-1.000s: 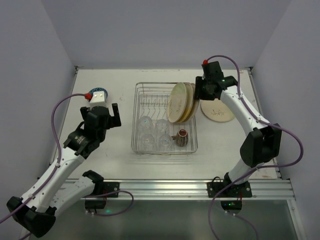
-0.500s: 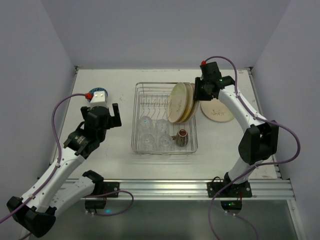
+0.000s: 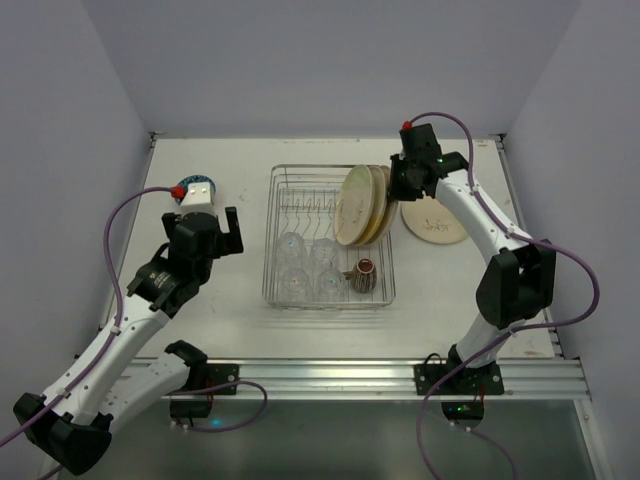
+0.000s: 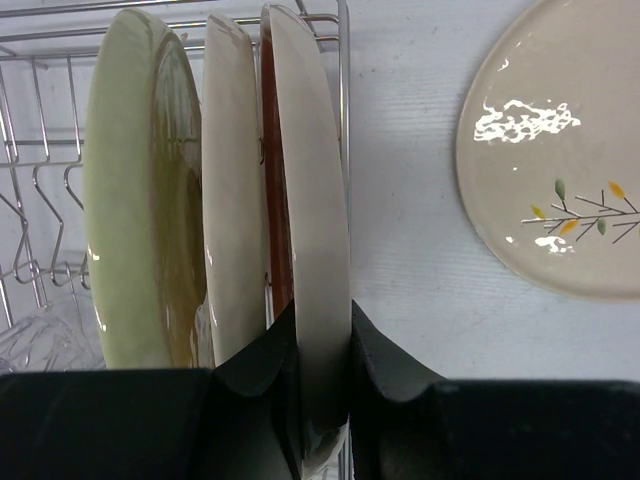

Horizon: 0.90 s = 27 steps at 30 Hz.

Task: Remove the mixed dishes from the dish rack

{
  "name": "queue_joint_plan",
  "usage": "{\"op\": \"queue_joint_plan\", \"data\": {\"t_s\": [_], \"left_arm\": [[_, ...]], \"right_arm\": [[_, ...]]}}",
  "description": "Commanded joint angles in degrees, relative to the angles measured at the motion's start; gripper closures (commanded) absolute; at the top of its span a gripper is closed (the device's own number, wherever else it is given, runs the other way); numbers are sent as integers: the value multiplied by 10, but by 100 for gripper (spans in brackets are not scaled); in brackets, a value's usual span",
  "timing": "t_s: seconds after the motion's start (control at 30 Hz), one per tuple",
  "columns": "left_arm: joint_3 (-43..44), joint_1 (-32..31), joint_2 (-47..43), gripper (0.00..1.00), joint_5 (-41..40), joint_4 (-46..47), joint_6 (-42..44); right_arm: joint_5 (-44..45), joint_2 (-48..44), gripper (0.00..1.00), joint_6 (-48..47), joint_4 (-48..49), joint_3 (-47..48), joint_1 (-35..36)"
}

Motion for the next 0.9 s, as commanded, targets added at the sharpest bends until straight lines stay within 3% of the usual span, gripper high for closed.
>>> {"op": "queue_joint_plan", "data": {"t_s": [0.0, 0.87], "left_arm": [[-3, 3, -7, 0, 4, 24, 7], [-3, 3, -14, 0, 5, 26, 8]], "right_arm": [[18, -26, 100, 7, 15, 4, 1], [77, -103, 100, 4, -3, 49, 1]]}}
